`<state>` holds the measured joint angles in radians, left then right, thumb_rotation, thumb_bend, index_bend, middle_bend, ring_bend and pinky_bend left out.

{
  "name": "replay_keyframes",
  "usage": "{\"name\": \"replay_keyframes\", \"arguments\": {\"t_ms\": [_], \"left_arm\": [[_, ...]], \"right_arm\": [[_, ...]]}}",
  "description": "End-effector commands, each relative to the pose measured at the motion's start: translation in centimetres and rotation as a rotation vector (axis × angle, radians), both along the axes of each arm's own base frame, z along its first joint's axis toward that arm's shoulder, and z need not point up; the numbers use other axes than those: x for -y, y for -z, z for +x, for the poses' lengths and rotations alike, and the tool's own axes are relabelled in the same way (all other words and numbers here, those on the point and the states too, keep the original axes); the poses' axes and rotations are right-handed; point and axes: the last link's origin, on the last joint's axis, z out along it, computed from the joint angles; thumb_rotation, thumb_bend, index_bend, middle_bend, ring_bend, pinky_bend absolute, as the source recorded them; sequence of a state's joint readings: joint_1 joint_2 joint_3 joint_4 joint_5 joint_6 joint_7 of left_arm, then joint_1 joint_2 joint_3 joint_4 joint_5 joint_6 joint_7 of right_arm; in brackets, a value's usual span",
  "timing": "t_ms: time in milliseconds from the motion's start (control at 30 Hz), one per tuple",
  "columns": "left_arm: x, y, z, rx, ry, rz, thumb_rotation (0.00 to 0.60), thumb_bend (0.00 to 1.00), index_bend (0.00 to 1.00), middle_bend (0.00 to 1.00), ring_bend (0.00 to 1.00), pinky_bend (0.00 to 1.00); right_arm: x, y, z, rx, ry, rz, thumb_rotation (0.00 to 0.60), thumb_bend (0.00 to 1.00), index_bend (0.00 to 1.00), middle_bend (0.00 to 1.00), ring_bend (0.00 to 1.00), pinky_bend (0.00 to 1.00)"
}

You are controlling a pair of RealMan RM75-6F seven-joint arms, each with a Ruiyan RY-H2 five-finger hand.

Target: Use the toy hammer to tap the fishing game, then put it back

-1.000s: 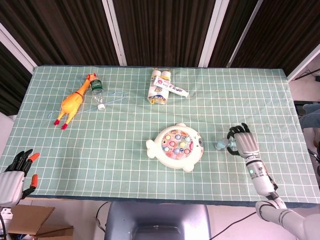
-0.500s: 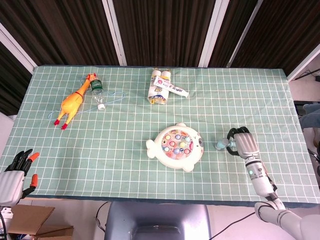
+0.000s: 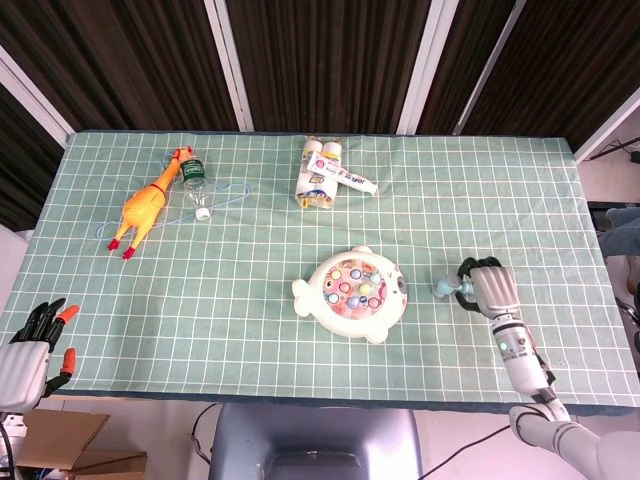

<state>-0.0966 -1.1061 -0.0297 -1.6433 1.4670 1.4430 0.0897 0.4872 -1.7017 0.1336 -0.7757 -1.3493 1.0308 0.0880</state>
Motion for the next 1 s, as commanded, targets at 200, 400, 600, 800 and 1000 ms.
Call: {"name": "replay_keyframes", "arguments": {"t_ms": [200, 400, 600, 800, 1000], "left_arm": [[0.0, 0.0, 0.0, -0.001, -0.002, 0.0, 0.6, 0.54, 0.17, 0.05, 0.03, 0.32], [0.0, 0.0, 0.0, 0.0, -0.003, -0.001, 0.6, 0.54, 0.17, 0.05, 0.03, 0.32], [0.0, 0.0, 0.0, 0.001, -0.004, -0.001, 0.6, 0.54, 0.17, 0.05, 0.03, 0.32], [0.0, -0.1, 0.0, 0.002, -0.005, 0.001, 0.6, 0.54, 0.17, 0.05, 0.03, 0.32], [0.1, 0.0, 0.1, 0.002, -0.002, -0.002, 0.6, 0.54, 0.17, 0.05, 0.03, 0.32]], "right_arm": [[-0.1, -0.1, 0.1, 0.022, -0.016, -0.037, 0.6, 0.83, 0.81, 0.55, 0.56, 0.53], [-0.3, -0.2, 0.1, 0.029, -0.045, -0.041, 0.6, 0.99, 0.85, 0.59, 0.61, 0.63], [-0.5, -0.5, 0.8, 0.098, -0.128, -0.053, 0.6, 1.0, 0.89, 0.68, 0.73, 0.75], [-0.6, -0.6, 1.0, 0.132, -0.172, -0.06, 0.6, 1.0, 0.9, 0.7, 0.8, 0.86], [-0.7, -0.5, 2.4, 0.183, -0.247, -0.089, 0.6, 1.0, 0.9, 0.71, 0.82, 0.87]]}}
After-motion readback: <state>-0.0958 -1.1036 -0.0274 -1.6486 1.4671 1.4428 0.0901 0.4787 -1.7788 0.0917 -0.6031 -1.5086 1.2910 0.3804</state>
